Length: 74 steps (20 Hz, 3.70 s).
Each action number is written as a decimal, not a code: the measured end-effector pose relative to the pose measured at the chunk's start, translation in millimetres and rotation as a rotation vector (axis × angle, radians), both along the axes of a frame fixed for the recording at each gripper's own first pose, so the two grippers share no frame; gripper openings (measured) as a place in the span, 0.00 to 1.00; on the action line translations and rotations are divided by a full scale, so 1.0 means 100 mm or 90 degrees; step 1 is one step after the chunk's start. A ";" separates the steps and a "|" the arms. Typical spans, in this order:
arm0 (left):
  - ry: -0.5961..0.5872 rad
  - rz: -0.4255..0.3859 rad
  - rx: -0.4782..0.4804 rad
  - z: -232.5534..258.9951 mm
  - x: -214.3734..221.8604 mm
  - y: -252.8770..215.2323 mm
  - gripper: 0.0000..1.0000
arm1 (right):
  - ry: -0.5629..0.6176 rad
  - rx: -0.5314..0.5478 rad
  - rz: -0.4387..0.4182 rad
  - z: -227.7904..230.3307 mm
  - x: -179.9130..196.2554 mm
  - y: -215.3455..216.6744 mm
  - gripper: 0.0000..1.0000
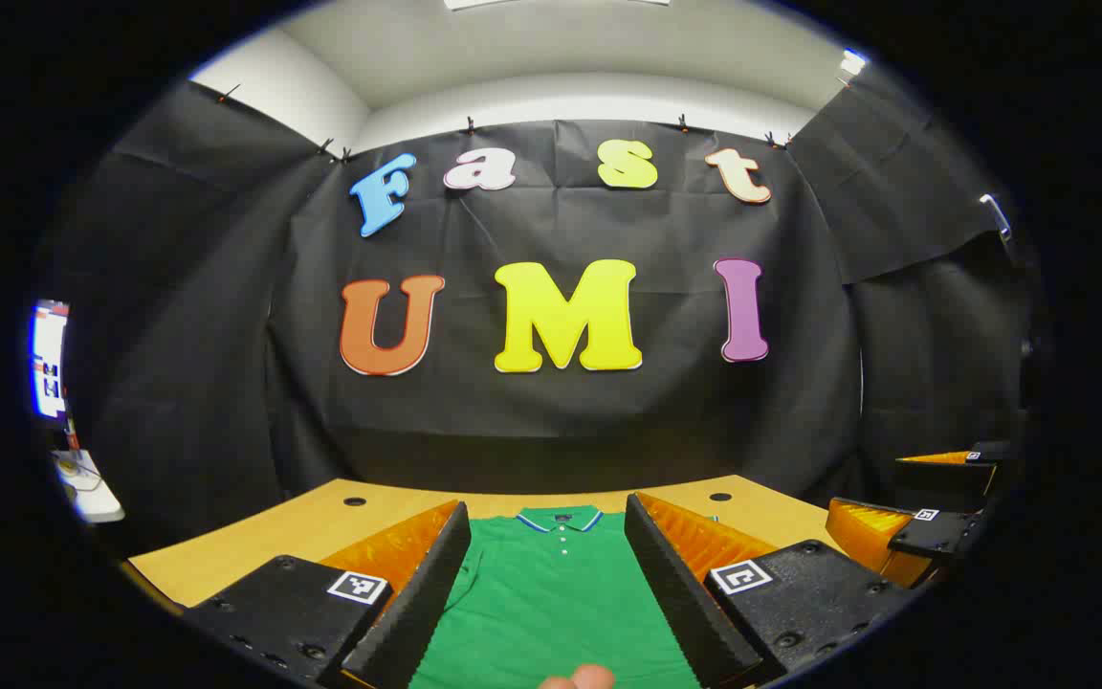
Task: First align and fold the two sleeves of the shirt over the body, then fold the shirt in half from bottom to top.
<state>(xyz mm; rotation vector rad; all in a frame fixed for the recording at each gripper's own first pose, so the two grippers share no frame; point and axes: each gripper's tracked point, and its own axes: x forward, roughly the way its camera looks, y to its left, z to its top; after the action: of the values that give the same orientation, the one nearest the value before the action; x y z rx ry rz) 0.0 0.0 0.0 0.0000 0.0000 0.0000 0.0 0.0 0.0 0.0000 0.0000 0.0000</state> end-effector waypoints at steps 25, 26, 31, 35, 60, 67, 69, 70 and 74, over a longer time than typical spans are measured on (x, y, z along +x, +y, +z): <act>0.051 0.045 0.020 -0.36 0.32 0.34 1.00 | 0.061 0.029 -0.040 -0.22 0.57 -0.35 0.97; 0.046 0.049 0.016 -0.35 0.33 0.36 1.00 | 0.074 0.031 -0.038 -0.24 0.69 -0.34 0.95; 0.045 0.048 0.016 -0.38 0.56 0.35 1.00 | 0.157 0.078 -0.025 -0.41 1.57 -0.32 0.95; 0.029 0.053 0.017 -0.36 0.78 0.44 1.00 | 0.236 0.115 -0.050 -0.69 2.33 -0.39 0.96; 0.110 0.032 -0.006 -1.03 1.28 0.53 1.00 | 0.466 0.125 -0.082 -1.93 3.59 -0.14 0.44; 0.131 0.036 -0.009 -1.16 1.26 0.57 1.00 | 0.453 0.079 -0.064 -1.89 3.61 -0.26 0.06; 0.132 0.033 -0.008 -1.17 1.26 0.57 1.00 | 0.430 0.050 -0.049 -1.78 3.59 -0.25 0.07; 0.132 0.032 -0.008 -1.17 1.26 0.57 1.00 | 0.416 0.033 -0.050 -1.71 3.60 -0.27 0.07; 0.137 0.045 -0.009 -1.21 1.23 0.66 1.00 | 0.361 -0.080 -0.030 -1.46 3.64 -0.18 0.06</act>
<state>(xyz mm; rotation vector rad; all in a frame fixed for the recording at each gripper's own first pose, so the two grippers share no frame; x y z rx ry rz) 122.5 66.5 -120.7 -0.0139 0.2146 0.0700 363.7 -18.1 -146.4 -0.1253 0.5670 -0.0466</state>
